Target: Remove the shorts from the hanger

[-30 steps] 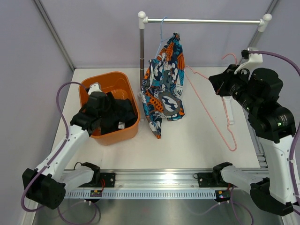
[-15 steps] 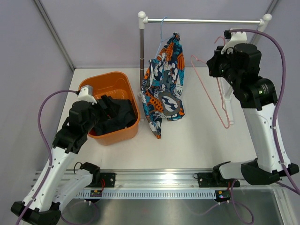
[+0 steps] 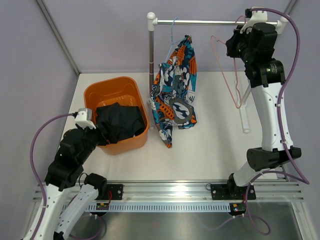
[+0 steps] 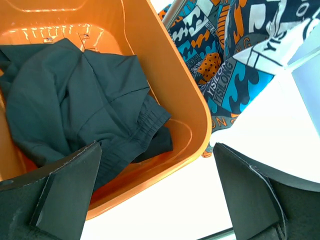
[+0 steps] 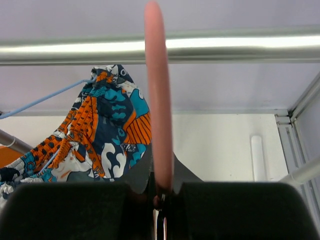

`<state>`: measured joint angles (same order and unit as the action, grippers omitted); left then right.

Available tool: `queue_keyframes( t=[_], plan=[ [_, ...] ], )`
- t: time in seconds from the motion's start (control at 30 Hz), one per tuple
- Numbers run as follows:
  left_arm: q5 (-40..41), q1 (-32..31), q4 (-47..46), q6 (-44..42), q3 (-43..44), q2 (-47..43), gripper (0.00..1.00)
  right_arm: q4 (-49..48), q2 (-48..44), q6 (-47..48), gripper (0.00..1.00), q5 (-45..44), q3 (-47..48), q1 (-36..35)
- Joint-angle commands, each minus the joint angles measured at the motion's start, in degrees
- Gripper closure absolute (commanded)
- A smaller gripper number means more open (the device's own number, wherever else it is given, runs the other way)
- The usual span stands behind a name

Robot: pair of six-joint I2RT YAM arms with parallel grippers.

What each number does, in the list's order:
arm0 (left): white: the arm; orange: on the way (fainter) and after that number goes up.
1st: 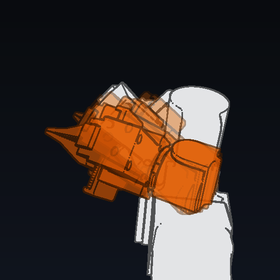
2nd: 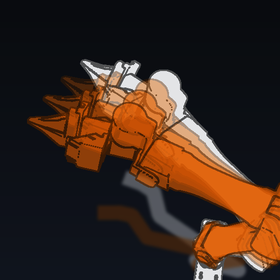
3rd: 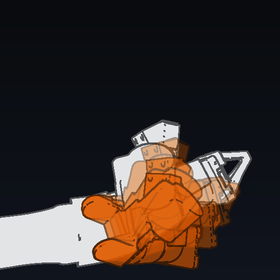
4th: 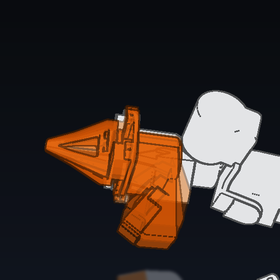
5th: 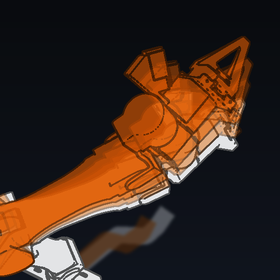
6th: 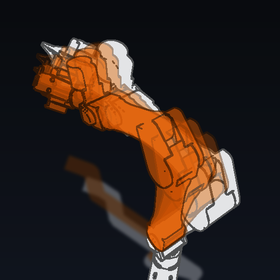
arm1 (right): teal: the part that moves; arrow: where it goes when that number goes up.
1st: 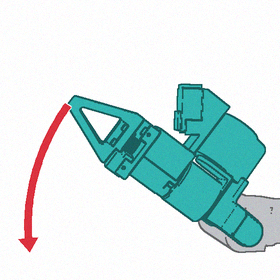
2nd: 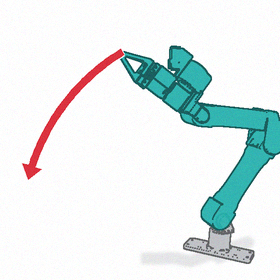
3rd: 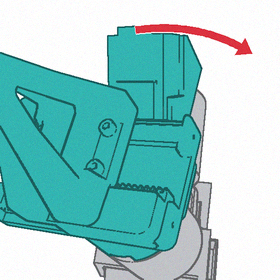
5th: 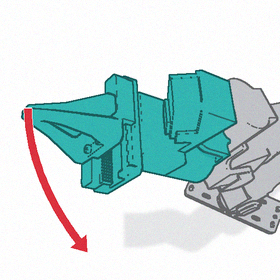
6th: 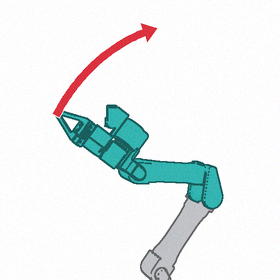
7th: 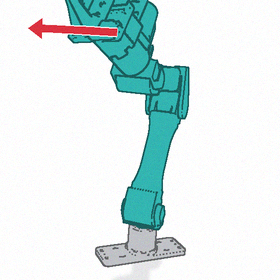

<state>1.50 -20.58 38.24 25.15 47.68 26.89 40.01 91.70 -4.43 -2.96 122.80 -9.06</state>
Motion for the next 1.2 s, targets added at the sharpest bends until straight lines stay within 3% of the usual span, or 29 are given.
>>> queue_keyframes(
  t=[0.0, 0.53, 0.93, 1.17],
  plan=[
    [-0.3, -0.2, 0.8, -3.1, -1.7, -2.4, 0.01, -6.5, 2.2, 2.0, 1.0, 2.7, 4.0, 0.4],
    [-4.1, -0.3, -1.3, -4.1, -3.2, -1.8, 0.01, -5.0, 13.4, 2.5, 1.0, 3.2, 12.2, 1.1],
    [-5.0, -0.5, -1.5, -4.3, -3.3, -1.1, 0.01, -5.1, 10.9, 0.8, 1.0, -1.7, 3.7, 1.1],
    [-4.2, -1.5, -1.3, -4.1, -3.3, -1.3, 0.01, -6.7, 7.1, -0.1, 0.87, -2.4, -1.4, 1.1]
  ],
)
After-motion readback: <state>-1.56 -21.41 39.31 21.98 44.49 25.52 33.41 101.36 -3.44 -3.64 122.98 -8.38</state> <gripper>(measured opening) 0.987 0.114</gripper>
